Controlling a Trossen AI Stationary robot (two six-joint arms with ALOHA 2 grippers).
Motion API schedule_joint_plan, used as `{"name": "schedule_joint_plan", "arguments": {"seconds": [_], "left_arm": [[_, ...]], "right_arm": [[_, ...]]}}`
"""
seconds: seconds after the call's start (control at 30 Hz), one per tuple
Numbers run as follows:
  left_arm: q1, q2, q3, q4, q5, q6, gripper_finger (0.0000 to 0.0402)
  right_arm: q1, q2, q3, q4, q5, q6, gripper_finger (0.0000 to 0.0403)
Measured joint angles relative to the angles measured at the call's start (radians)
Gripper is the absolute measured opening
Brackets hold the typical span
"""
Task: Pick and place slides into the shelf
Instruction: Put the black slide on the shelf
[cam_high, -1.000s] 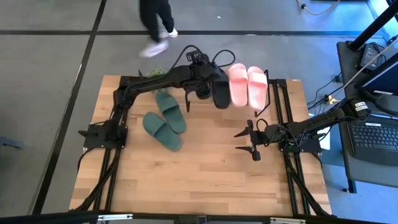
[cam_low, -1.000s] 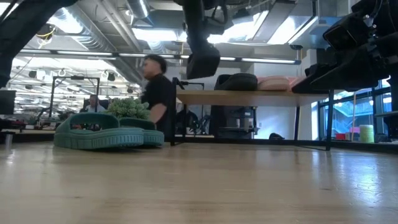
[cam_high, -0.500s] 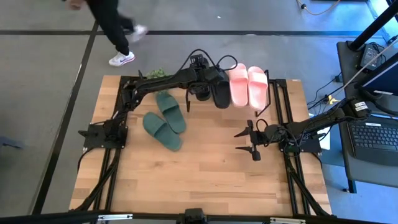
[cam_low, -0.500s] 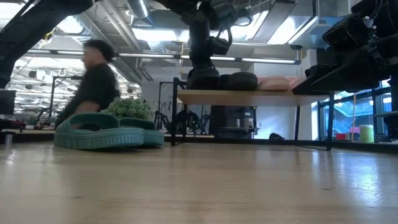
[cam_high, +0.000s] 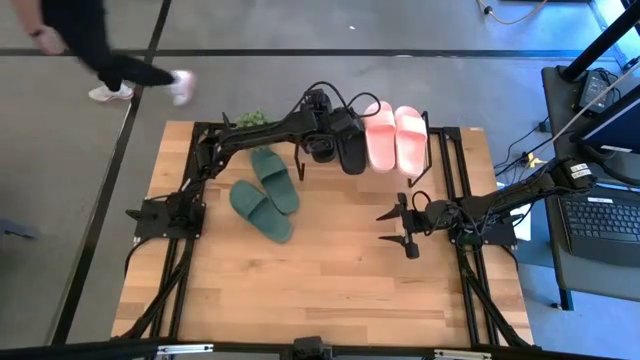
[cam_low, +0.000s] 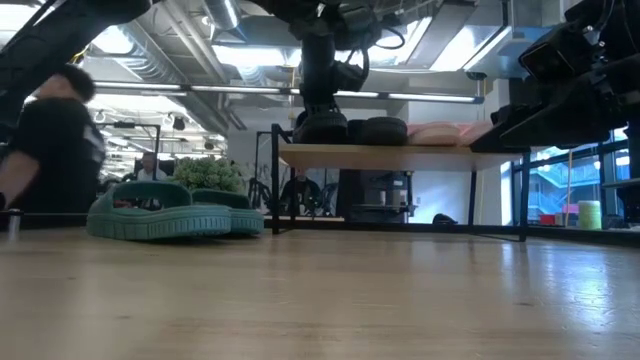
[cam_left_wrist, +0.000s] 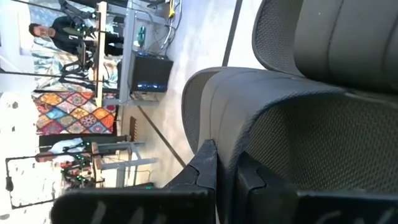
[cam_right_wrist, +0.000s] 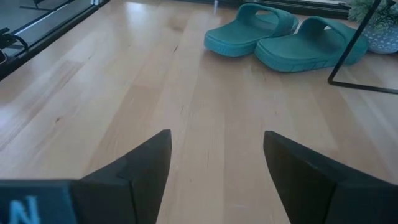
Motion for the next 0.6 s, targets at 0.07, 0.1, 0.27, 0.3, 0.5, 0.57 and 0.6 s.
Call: {"name": "schedule_joint_plan", "arguments": {"seconds": [0.07, 0.1, 0.27, 0.3, 0.5, 0.57, 0.6], "left_arm": [[0.001, 0.000, 0.000, 0.000, 0.003, -0.001, 0.0002], [0.002, 0.000, 0.000, 0.000, 0.011, -0.001, 0.0002], [0.007, 0.008, 0.001, 0.000, 0.038, -0.004, 0.0002], [0.007, 0.009, 0.001, -0.004, 0.041, 0.000, 0.0002], [0.008, 0.018, 0.000, -0.005, 0.046, 0.002, 0.0002], [0.009, 0.021, 0.001, -0.003, 0.057, 0.002, 0.0002], [0.009, 0.027, 0.002, -0.003, 0.055, 0.002, 0.0002]], "right_arm": [[0.000, 0.000, 0.000, 0.000, 0.000, 0.010, 0.0255], [0.000, 0.000, 0.000, 0.000, 0.000, 0.011, 0.0255], [0.000, 0.000, 0.000, 0.000, 0.000, 0.011, 0.0255], [0.000, 0.000, 0.000, 0.000, 0.000, 0.011, 0.0255], [0.000, 0.000, 0.000, 0.000, 0.000, 0.010, 0.0255], [0.000, 0.000, 0.000, 0.000, 0.000, 0.010, 0.0255], [0.000, 0.000, 0.000, 0.000, 0.000, 0.010, 0.0255]]}}
